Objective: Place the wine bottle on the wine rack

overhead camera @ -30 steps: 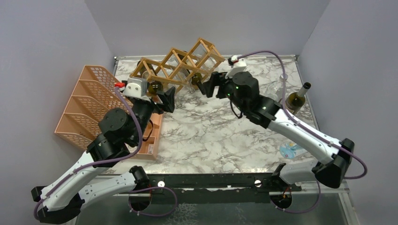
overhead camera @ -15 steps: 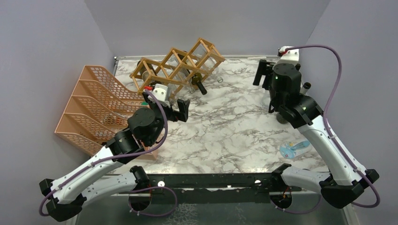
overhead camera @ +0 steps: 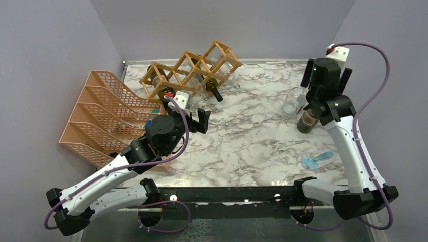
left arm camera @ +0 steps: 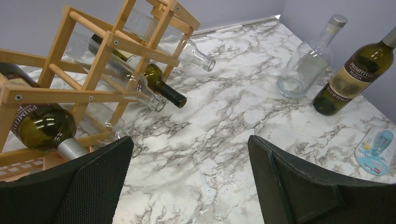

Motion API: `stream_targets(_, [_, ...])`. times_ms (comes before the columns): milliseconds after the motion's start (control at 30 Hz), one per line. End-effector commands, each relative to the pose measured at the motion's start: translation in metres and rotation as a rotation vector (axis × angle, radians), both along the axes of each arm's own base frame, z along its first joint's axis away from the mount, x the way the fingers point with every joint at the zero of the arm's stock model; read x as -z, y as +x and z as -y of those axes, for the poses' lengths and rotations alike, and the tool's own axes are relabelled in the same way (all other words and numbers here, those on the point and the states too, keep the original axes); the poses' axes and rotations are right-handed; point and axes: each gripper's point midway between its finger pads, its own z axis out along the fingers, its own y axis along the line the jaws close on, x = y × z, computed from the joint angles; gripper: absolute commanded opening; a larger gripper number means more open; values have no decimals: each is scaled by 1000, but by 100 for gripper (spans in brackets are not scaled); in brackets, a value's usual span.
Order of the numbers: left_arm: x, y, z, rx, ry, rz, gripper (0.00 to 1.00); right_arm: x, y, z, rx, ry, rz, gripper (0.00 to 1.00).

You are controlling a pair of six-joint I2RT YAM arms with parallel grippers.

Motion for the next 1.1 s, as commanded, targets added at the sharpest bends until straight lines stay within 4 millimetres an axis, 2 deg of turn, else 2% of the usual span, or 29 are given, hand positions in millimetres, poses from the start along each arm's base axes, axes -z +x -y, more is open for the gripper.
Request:
stream_targets(0, [-12,-1,9,37,-28,20,99,12,5,31,70,8,-21,86])
stream_targets(100, [-10,-1,12,47,-24,15,99,22,8,37,88,24,-31,86])
stream_targets(267, [-9,-1,16,63,-16,9,99,51,10,51,155,93,-56,83])
stream_targets(367, [-9,0,18,70,-6,7,99,66,8,55,174,133,-61,75])
stream_targets(500, [-8,-1,18,71,2,4,99,77,4,57,192,143,-54,62])
stream_targets(667, [-7,-2,17,72,-7,0,99,78,4,61,199,130,-42,40])
stream_targets(800, [-6,-2,16,70,-7,-3,99,71,3,61,186,108,-41,15])
stream_targets(900, [-5,-2,19,77,-2,-4,99,65,-2,59,170,112,-50,6])
stream_targets(1067, [-6,1,27,97,2,-3,99,51,-11,47,83,136,-45,1])
